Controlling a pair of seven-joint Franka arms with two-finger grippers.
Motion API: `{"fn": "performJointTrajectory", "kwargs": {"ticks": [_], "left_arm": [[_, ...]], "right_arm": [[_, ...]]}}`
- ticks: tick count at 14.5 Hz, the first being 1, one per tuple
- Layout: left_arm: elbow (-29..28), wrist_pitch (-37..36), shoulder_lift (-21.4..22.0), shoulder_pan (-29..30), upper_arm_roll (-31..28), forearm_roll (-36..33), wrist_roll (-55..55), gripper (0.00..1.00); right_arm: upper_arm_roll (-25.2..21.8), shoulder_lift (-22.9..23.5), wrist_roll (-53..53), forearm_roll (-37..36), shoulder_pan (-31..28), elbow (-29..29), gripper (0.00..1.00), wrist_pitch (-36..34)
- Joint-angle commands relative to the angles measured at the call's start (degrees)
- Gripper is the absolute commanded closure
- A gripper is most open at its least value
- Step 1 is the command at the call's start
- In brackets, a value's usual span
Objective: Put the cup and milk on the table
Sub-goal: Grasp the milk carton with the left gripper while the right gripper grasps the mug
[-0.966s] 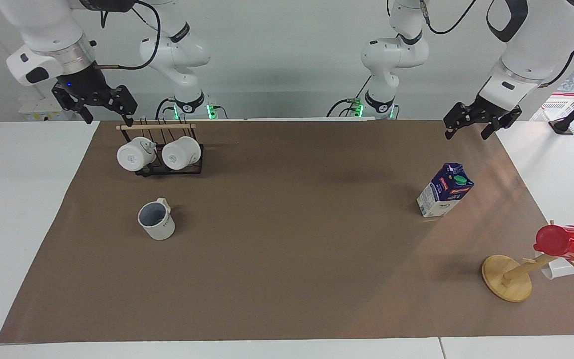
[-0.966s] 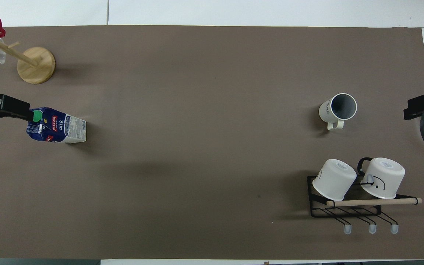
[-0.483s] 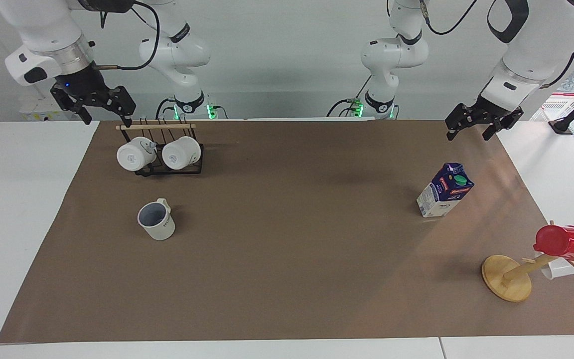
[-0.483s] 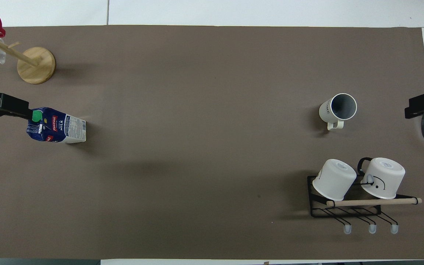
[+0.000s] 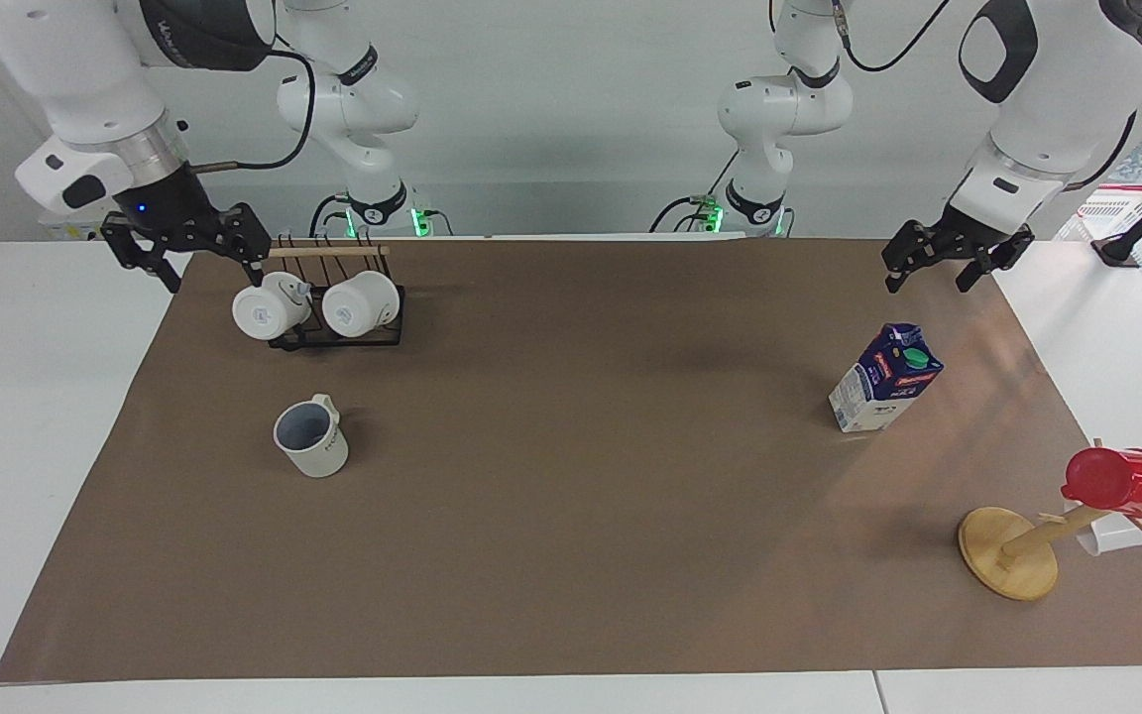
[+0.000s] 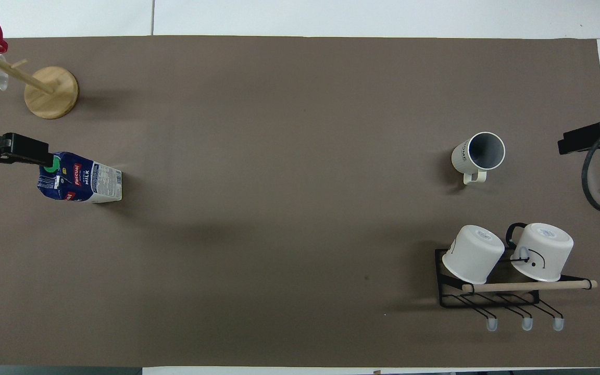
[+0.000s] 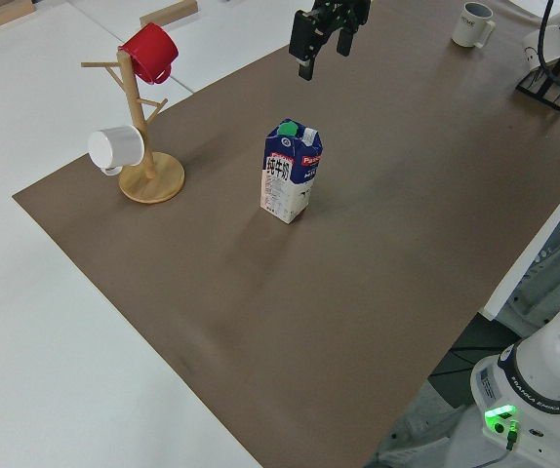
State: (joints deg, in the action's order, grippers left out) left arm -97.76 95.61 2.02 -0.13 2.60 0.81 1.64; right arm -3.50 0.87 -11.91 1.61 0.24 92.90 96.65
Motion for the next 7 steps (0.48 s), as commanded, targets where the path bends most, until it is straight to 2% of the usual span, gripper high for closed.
{"fn": "performJointTrajectory", "kwargs": {"ticks": [1, 3, 7], "left_arm": [[-6.98, 6.24, 2.2, 0.92, 0.21, -1.07, 0.21, 0.0], [-10.33, 10.72, 2.11, 2.32, 0.3, -1.07, 0.3, 0.0], [-14.81, 16.7, 1.41, 2.94, 0.3, -1.07, 0.3, 0.0]], "right_arm": [[0.25, 7.36, -7.84, 3.3, -1.64, 0.26, 0.0, 8.86], [0.25, 11.24, -12.32, 3.57, -1.38, 1.22, 0.0, 13.89], [0.33, 13.44, -21.54, 3.57, -0.94, 10.79, 0.0, 28.47]]}}
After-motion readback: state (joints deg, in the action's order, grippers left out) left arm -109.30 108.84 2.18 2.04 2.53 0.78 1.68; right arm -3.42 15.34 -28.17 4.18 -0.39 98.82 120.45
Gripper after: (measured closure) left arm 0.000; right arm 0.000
